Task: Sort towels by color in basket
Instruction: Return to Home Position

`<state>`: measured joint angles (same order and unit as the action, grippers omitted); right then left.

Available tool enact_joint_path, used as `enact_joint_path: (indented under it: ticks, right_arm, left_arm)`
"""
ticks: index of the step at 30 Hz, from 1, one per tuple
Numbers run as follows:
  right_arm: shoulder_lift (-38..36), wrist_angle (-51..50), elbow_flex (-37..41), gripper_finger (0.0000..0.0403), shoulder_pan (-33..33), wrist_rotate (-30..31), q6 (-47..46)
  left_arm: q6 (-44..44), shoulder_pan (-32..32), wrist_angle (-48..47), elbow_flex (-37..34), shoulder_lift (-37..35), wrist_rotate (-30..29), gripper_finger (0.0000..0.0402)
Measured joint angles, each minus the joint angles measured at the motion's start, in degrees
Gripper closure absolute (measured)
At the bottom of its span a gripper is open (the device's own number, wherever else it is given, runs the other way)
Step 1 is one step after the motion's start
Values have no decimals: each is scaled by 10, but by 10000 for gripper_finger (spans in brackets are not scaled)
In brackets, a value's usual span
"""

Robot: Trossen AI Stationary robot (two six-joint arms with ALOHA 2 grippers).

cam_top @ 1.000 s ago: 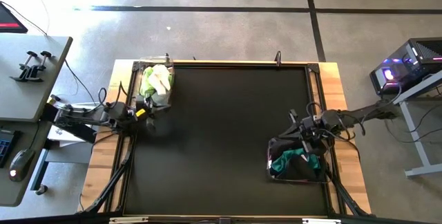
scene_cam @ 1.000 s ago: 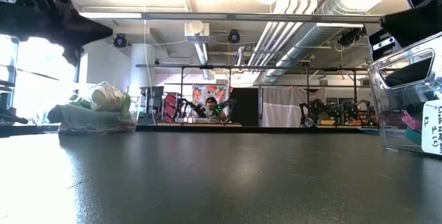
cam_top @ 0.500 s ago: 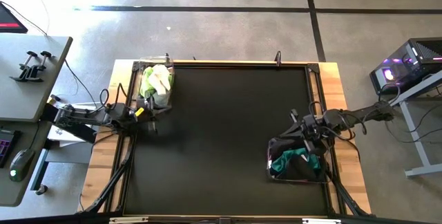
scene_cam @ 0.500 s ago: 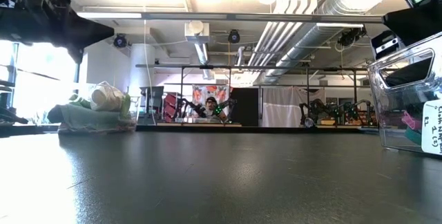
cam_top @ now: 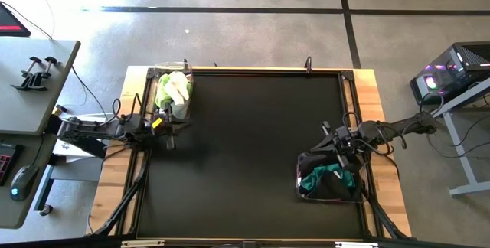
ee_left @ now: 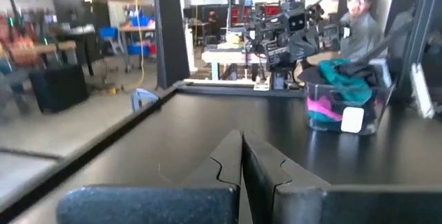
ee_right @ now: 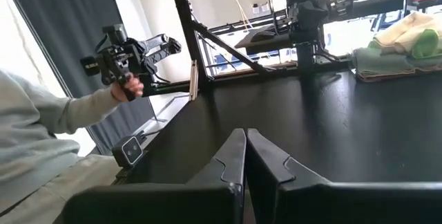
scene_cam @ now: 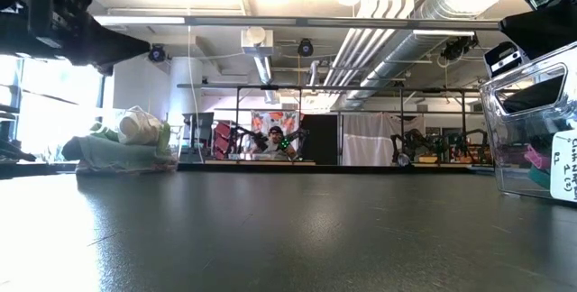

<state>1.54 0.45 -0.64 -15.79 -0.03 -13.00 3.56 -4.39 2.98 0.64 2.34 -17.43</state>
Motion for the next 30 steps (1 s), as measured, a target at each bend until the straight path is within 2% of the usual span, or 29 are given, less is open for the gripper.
enact_joint_path:
  ticks: [4, 12, 14, 19, 23, 28, 30]
  right_arm:
    - [0, 0, 0, 402, 0, 0, 0]
    - [0, 0, 0, 402, 0, 0, -1]
    - [0, 6, 0, 402, 0, 6, -53]
    - [0, 13, 0, 402, 0, 64, -200]
    - [3, 17, 0, 402, 4, 109, -130]
    - [6, 19, 0, 402, 5, 130, -3]
    - [10, 20, 0, 402, 5, 138, 13]
  left_arm:
    - [-62, 0, 0, 0, 11, 0, 401]
    - [-69, 0, 0, 0, 12, 0, 401]
    - [-69, 0, 0, 0, 12, 0, 401]
    - [-69, 0, 0, 0, 12, -1, 401]
    - [-69, 0, 0, 0, 12, -1, 401]
    - [-69, 0, 0, 0, 12, -1, 401]
    - [-69, 0, 0, 0, 13, -1, 401]
